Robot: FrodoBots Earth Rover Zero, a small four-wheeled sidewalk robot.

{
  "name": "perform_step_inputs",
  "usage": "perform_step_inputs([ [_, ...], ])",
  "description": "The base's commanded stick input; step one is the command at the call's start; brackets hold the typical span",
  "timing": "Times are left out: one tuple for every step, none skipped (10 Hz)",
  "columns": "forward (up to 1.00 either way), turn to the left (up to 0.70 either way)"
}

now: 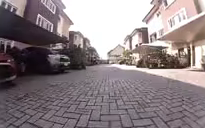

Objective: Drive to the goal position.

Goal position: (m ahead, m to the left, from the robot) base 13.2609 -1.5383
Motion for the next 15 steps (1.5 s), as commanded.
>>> perform_step_inputs([
  [0.69,0.03],
  [0.69,0.03],
  [0.69,0.03],
  [0.69,0.03],
  [0.69,0.03],
  [0.69,0.03],
  [0.69,0.03],
  [0.69,0.03],
  [0.69,0.03],
  [0.69,0.01],
  [0.69,-0.19],
  [0.69,-0.35],
  [0.69,-0.35],
  [0.69,-0.16],
  [0.69,0.03],
])
